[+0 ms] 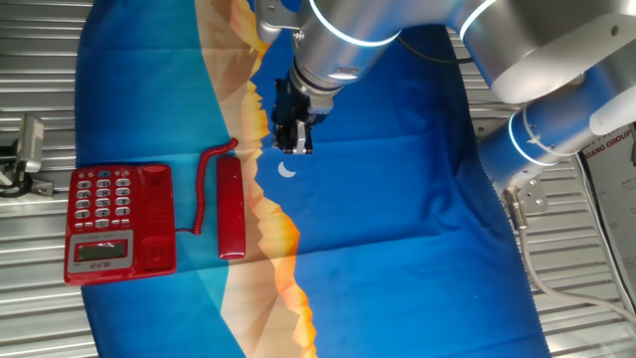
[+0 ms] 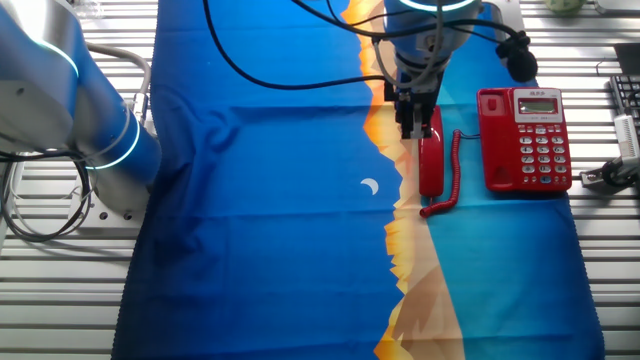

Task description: Place the handset of the telephone on the corresponding phone cradle

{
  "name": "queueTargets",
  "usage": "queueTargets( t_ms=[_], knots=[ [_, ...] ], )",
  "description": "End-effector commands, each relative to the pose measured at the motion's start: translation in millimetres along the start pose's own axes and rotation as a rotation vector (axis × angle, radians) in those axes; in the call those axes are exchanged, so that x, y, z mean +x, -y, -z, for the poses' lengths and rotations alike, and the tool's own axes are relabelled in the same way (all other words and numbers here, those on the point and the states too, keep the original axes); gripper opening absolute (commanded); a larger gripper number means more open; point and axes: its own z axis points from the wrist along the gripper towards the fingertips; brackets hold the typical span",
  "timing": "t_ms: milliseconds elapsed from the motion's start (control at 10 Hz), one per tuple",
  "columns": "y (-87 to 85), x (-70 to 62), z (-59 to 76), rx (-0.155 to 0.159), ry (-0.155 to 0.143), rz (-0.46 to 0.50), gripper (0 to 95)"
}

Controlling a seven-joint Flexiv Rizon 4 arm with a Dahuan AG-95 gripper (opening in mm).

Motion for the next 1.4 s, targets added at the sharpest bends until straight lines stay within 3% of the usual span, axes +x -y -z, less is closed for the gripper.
queueTargets(
  t_ms=[100,500,1400],
  knots=[
    [0.3,0.5,-0.5,0.0,0.0,-0.002,0.0],
    [3.3,-3.1,-12.2,-0.007,0.011,0.007,0.0],
    [-8.3,-22.9,-24.8,-0.002,0.007,0.002,0.0]
  ],
)
